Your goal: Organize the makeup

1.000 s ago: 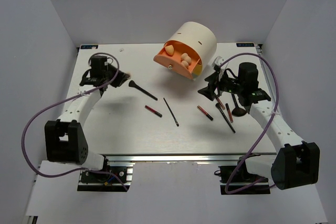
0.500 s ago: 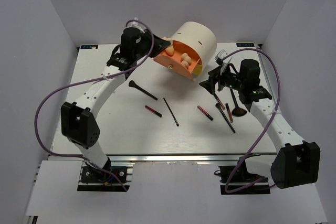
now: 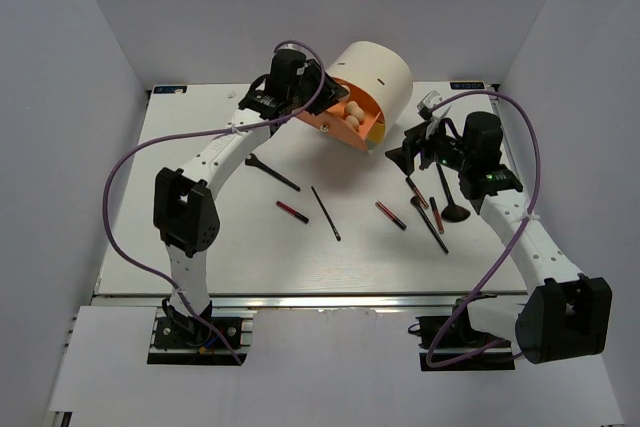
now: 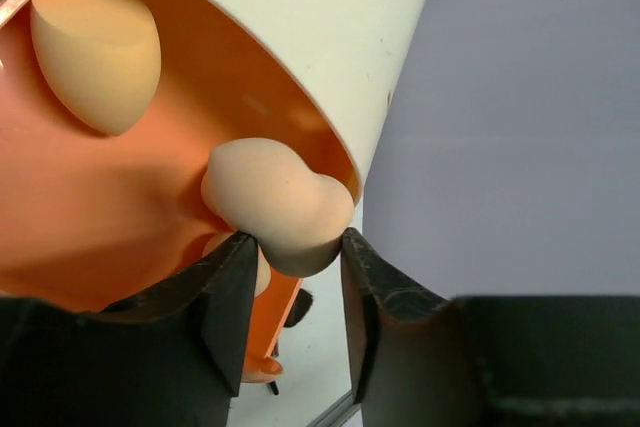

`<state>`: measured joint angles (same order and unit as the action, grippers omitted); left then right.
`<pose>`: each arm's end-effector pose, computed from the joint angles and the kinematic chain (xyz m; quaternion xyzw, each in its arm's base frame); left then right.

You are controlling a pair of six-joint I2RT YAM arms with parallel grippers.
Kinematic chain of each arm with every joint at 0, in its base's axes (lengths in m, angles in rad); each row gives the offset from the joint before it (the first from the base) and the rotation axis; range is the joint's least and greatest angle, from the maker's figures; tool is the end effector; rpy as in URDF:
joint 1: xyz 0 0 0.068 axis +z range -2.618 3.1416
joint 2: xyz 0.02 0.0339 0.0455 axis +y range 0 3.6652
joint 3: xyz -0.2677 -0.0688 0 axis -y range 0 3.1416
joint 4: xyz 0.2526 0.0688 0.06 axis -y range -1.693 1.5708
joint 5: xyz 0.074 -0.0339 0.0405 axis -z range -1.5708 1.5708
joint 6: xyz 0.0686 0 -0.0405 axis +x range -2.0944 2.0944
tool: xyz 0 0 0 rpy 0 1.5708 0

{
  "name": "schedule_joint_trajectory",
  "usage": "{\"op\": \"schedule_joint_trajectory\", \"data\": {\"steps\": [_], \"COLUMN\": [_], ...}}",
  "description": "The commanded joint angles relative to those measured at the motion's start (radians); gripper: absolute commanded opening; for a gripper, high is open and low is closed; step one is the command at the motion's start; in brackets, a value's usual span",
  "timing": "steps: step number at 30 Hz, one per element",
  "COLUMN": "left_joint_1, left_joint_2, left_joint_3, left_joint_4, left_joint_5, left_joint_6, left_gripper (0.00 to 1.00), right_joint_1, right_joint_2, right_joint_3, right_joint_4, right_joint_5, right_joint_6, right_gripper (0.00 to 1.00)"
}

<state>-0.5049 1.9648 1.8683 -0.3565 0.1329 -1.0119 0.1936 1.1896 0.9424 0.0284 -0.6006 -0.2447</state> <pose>0.4399 -0.2535 0.3339 -0.1781 0.8278 -0.4048 0.3454 0.2943 0.0972 0.3300 -0.3427 0.6871 0.2154 0.6034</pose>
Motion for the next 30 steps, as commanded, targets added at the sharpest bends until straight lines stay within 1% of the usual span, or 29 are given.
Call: {"op": "schedule_joint_trajectory", "data": {"steps": [1,2,4,7,8,11,12,13,14,15,16,17,18,19,20,21,22,23,24,25,27,28,30], "left_joint_1": [-0.004,-0.004,-0.004,-0.004,-0.004,-0.004,-0.004,-0.004,-0.004,-0.003,-0.004,-0.003,-0.003,-0.003,-0.001,0.000,0.008,0.014,0.019,0.023,0.025,0.026,0.028], "left_joint_2": [-0.021,-0.018,-0.014,-0.010,-0.010,-0.010,-0.017,-0.024,-0.038,-0.078,-0.104,-0.137,-0.171,-0.255,-0.301,-0.346,-0.422,-0.452,-0.474,-0.492,-0.524,-0.527,-0.502], "left_joint_3": [0.080,0.087,0.113,0.140,0.158,0.201,0.209,0.213,0.201,0.181,0.151,0.114,0.010,-0.057,-0.130,-0.273,-0.335,-0.384,-0.458,-0.484,-0.530,-0.561,-0.567], "left_joint_4": [-0.058,-0.065,-0.081,-0.093,-0.101,-0.128,-0.136,-0.144,-0.154,-0.156,-0.156,-0.154,-0.144,-0.125,-0.067,-0.038,-0.016,-0.003,-0.004,-0.007,-0.003,0.007,0.033], "left_joint_5": [-0.044,-0.044,-0.044,-0.047,-0.050,-0.062,-0.067,-0.084,-0.093,-0.104,-0.114,-0.122,-0.153,-0.157,-0.161,-0.156,-0.151,-0.151,-0.154,-0.157,-0.164,-0.159,-0.139], "left_joint_6": [0.013,0.012,0.010,0.013,0.015,0.022,0.032,0.039,0.047,0.062,0.068,0.073,0.082,0.087,0.088,0.088,0.087,0.079,0.072,0.065,0.050,0.046,0.036], "left_gripper": [0.49,0.55,0.60,0.62,0.66,0.66,0.61,0.52,0.40,0.11,0.00,0.00,0.00,0.00,0.00,0.00,0.00,0.00,0.00,0.00,0.00,0.00,0.00], "right_joint_1": [-0.010,-0.011,-0.013,-0.013,-0.013,-0.013,-0.014,-0.016,-0.019,-0.023,-0.025,-0.025,-0.026,-0.026,-0.028,-0.029,-0.029,-0.028,-0.028,-0.029,-0.029,-0.028,-0.028], "right_joint_2": [-0.024,-0.021,-0.019,-0.013,-0.009,0.001,0.004,0.008,0.025,0.039,0.053,0.088,0.106,0.123,0.152,0.166,0.177,0.197,0.205,0.211,0.223,0.225,0.226], "right_joint_3": [0.015,0.015,0.019,0.022,0.027,0.039,0.042,0.048,0.070,0.087,0.108,0.130,0.177,0.197,0.216,0.242,0.252,0.260,0.274,0.279,0.288,0.288,0.283], "right_joint_4": [0.057,0.061,0.068,0.074,0.079,0.087,0.096,0.109,0.134,0.139,0.140,0.140,0.134,0.133,0.133,0.136,0.145,0.148,0.150,0.153,0.150,0.146,0.137], "right_joint_5": [0.010,0.010,0.012,0.012,0.012,0.013,0.021,0.050,0.065,0.094,0.105,0.113,0.111,0.104,0.096,0.088,0.079,0.075,0.073,0.073,0.081,0.085,0.099], "right_joint_6": [0.005,0.005,0.005,0.005,0.004,0.010,0.022,0.044,0.103,0.134,0.166,0.215,0.235,0.246,0.290,0.306,0.318,0.330,0.346,0.351,0.352,0.351,0.351], "right_gripper": [0.78,0.78,0.80,0.81,0.81,0.81,0.81,0.82,0.80,0.77,0.73,0.68,0.58,0.51,0.45,0.31,0.23,0.16,0.07,0.05,0.04,0.04,0.05]}}
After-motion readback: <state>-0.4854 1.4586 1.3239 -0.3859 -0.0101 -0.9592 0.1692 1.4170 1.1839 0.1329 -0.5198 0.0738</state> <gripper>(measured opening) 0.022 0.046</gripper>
